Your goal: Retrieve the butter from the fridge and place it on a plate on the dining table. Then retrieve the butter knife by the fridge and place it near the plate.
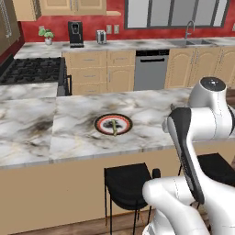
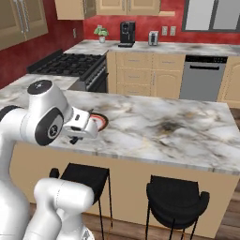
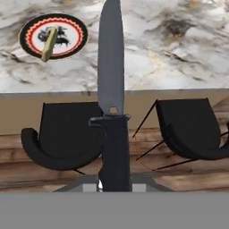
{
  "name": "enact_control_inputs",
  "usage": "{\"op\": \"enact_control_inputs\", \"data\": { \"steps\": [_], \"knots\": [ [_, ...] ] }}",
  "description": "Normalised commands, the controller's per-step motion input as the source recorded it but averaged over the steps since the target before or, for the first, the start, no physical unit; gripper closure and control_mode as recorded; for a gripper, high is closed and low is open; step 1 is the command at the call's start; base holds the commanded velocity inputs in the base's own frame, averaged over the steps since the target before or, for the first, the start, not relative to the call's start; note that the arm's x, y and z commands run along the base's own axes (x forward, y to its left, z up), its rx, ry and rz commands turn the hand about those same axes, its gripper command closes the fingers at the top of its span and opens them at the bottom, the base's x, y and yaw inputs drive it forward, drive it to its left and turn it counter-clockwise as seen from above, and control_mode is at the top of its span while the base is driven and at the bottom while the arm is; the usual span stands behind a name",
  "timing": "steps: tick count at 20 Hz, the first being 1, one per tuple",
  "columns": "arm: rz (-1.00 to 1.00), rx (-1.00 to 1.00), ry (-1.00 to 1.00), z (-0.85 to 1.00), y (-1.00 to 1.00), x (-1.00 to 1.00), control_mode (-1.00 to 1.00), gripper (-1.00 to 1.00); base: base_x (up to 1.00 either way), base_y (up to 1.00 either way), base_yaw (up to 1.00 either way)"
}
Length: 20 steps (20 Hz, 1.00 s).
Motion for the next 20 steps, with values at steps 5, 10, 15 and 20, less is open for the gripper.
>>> {"op": "enact_control_inputs", "data": {
  "steps": [5, 10, 15, 20],
  "knots": [
    [0.0, 0.02, 0.0, -0.06, 0.0, 0.89, -1.0, 1.0, 0.0, 0.0, 0.0],
    [0.01, 0.04, 0.0, -0.17, -0.02, 0.91, -1.0, 1.0, 0.0, 0.0, 0.0],
    [0.01, 0.0, 0.0, -0.4, 0.0, 0.96, -1.0, 1.0, 0.0, 0.0, 0.0],
    [0.0, 0.0, 0.0, -0.53, 0.0, 0.95, -1.0, 1.0, 0.0, 0.0, 0.0]
  ]
}}
